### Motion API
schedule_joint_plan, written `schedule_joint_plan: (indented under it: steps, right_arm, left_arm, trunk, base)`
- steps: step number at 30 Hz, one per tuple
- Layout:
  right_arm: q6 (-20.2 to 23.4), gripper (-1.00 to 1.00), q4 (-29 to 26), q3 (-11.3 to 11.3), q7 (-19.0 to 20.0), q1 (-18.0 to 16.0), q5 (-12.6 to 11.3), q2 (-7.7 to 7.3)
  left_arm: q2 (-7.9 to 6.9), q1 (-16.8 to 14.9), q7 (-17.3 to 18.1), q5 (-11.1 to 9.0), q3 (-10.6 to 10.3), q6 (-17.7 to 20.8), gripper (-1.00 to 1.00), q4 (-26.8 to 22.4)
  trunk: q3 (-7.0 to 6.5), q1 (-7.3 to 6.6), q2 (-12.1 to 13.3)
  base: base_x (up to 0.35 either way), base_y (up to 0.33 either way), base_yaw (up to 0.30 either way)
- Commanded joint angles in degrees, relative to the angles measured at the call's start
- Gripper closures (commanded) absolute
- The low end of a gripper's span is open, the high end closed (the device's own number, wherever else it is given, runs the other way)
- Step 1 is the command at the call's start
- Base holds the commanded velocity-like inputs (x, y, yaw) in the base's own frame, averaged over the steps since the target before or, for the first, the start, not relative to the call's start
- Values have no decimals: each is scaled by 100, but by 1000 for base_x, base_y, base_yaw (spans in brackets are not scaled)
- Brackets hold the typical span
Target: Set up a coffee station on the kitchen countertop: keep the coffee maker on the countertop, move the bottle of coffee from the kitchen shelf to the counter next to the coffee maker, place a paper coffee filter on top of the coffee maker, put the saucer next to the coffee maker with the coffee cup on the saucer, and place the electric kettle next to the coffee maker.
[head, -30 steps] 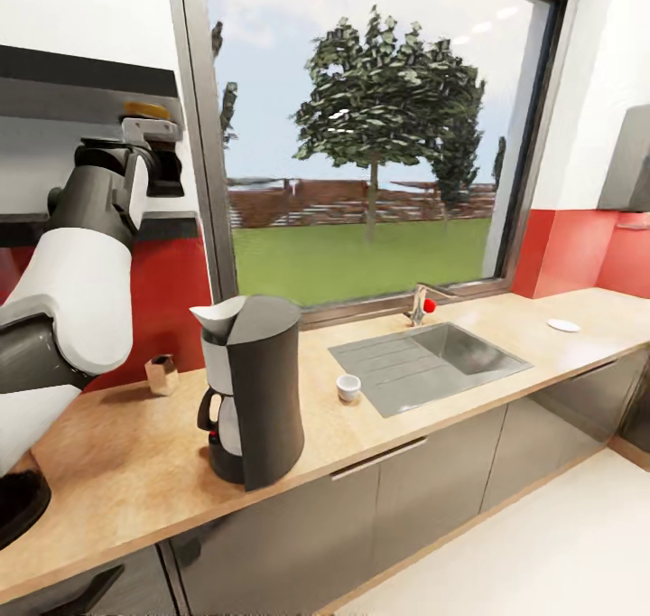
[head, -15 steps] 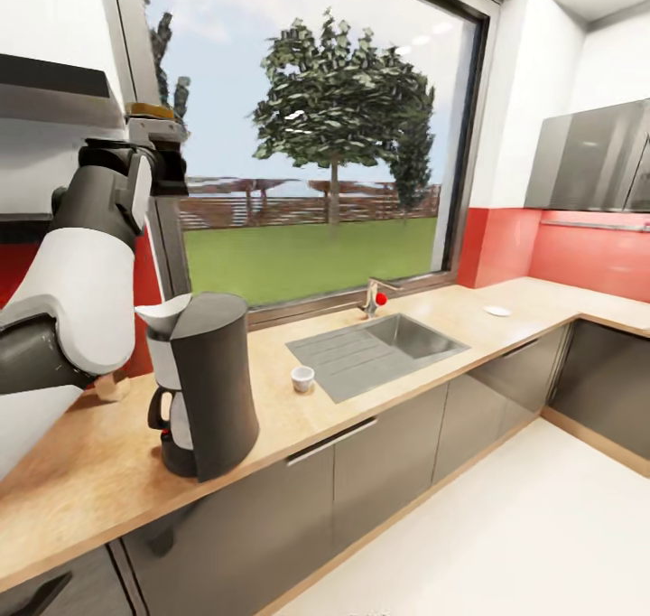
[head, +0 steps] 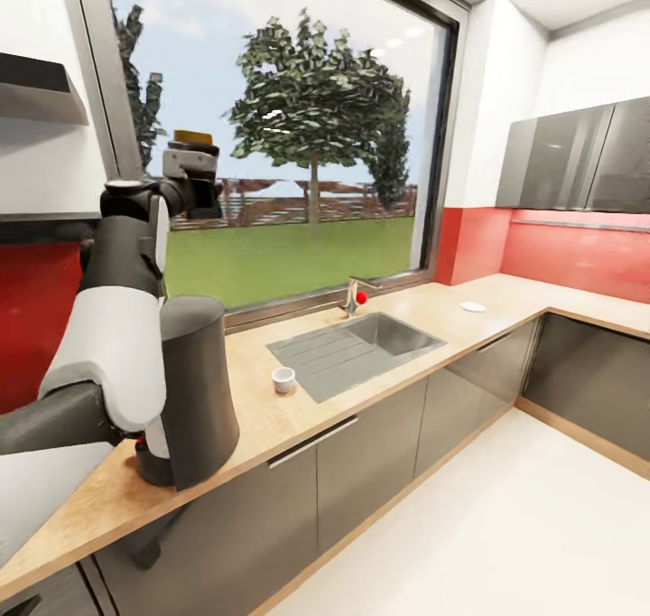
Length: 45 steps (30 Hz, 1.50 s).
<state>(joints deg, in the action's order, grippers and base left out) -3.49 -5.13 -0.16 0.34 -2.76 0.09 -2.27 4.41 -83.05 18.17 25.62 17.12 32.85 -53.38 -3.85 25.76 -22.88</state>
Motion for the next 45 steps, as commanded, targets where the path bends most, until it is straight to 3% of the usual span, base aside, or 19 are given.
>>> schedule_joint_plan:
  steps: [1,6,8,11,20,25,38,45]
  right_arm:
    - [-20,-100,-12,-2,6,-3,0,1]
    - [-30,-100,-177,-2,19,-2,-8,6]
    - [-39,-100,-206,-2,24,-2,-8,7]
    - [-43,-100,-303,-2,27,-3,-9,33]
    - [-40,-100,-362,-2,27,-2,-9,88]
    - [-38,-100,-366,-10,27,-2,-9,87]
    - [-37,-100,-366,-11,27,0,-9,87]
    - [-37,-100,-366,-11,27,2,-9,87]
  left_arm:
    - [-1,100,318,82,19,11,100,-201]
    - [-93,581,1665,113,11,49,100,-1175]
    - [-224,814,2213,121,11,56,100,-1516]
    - [-364,1207,2615,113,19,76,100,-1850]
    - [-408,1606,2710,121,69,81,100,-2005]
    - [-414,1853,2710,133,80,82,100,-2406]
    - [-414,1997,2710,133,82,160,100,-2546]
    - [-414,2092,2711,115,89,161,100,-2550]
  trunk:
    - [2,2,-4]
    - [2,2,-4]
    - [2,2,-4]
    - [2,2,-4]
    - [2,2,-4]
    - [2,2,-4]
    - [2,2,-4]
    - [2,2,-4]
  base:
    - [0,0,-9]
    - [0,0,-3]
    - [0,0,0]
    - [0,0,0]
    - [0,0,0]
    - [-27,0,0]
    - [-291,62,0]
    - [-59,12,0]
